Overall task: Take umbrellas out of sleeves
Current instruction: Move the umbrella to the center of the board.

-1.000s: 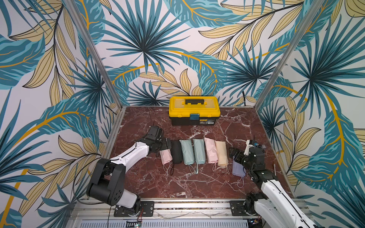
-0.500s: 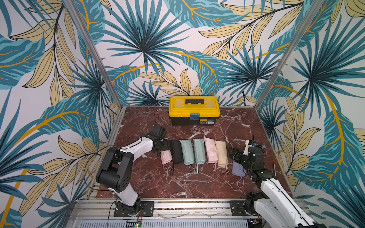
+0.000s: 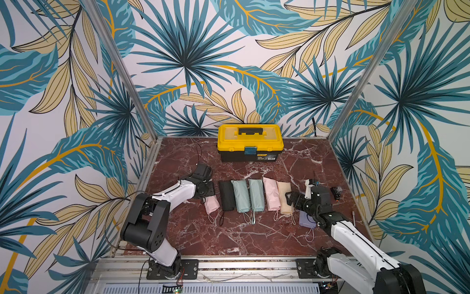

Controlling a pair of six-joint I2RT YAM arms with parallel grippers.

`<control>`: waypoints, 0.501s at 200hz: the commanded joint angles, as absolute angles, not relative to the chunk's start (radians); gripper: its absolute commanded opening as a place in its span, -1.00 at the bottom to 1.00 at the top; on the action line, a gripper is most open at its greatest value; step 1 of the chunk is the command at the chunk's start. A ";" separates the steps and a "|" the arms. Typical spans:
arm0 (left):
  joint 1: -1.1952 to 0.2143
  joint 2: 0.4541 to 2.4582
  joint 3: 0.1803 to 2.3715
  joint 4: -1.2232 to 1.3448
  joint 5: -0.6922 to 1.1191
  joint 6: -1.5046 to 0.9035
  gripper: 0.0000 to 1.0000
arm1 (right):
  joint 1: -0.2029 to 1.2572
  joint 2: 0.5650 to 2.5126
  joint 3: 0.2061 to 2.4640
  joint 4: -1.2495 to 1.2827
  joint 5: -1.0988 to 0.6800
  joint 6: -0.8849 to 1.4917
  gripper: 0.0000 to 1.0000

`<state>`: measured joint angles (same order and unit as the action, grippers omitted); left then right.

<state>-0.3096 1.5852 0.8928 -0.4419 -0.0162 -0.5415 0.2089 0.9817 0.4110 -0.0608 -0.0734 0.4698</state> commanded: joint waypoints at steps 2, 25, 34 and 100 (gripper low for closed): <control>-0.302 1.548 0.842 -0.473 -0.024 -0.602 0.24 | 0.319 1.011 0.461 -0.058 -0.054 0.436 0.99; -0.304 1.490 0.786 -0.455 -0.013 -0.628 0.33 | 0.450 1.049 0.491 -0.088 -0.013 0.466 0.99; -0.304 1.456 0.765 -0.448 -0.014 -0.632 0.37 | 0.523 1.059 0.509 -0.105 0.028 0.464 0.99; -0.301 1.172 0.709 -0.520 -0.049 -0.636 0.73 | 0.957 1.275 0.744 -0.208 0.231 0.505 0.99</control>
